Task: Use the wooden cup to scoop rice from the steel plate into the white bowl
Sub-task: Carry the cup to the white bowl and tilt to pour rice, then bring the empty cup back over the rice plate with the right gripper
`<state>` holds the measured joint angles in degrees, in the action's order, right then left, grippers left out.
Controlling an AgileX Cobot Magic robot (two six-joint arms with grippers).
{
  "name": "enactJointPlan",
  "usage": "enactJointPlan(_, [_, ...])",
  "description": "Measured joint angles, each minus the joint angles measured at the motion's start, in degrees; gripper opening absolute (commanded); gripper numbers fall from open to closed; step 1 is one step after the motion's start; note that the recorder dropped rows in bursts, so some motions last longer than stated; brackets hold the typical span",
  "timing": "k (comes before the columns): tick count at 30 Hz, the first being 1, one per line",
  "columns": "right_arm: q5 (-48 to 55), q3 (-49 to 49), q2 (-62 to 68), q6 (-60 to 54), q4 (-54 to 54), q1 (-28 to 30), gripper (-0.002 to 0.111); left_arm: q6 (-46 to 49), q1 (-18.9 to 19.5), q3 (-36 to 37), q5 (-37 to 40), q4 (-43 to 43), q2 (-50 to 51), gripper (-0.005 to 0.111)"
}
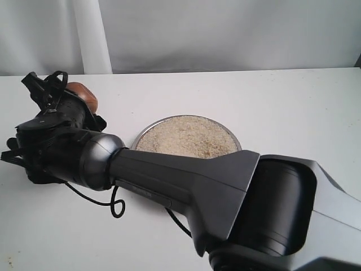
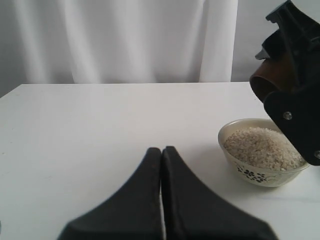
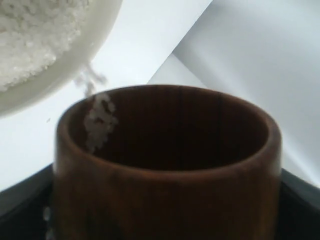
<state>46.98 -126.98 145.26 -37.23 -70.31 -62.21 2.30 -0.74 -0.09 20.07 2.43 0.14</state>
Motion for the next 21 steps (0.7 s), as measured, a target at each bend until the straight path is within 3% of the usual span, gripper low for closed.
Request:
enactJointPlan(12, [0.91,0.0,-3.36,4.8,3.4,0.11,0.0,0.0,0.0,0.0,0.0,0.0,0.0,0.0])
enactJointPlan(15, [4.07,0.0,-7.31,5.23,10.5,0.94,0.0,0.0,0.0,0.0,0.0,0.0,0.0,0.0])
enactJointPlan(21, [17.81,0.0,-17.73,1.46,34.72,7.3,0.0,0.0,0.0,0.0,0.0,0.0,0.0,0.0])
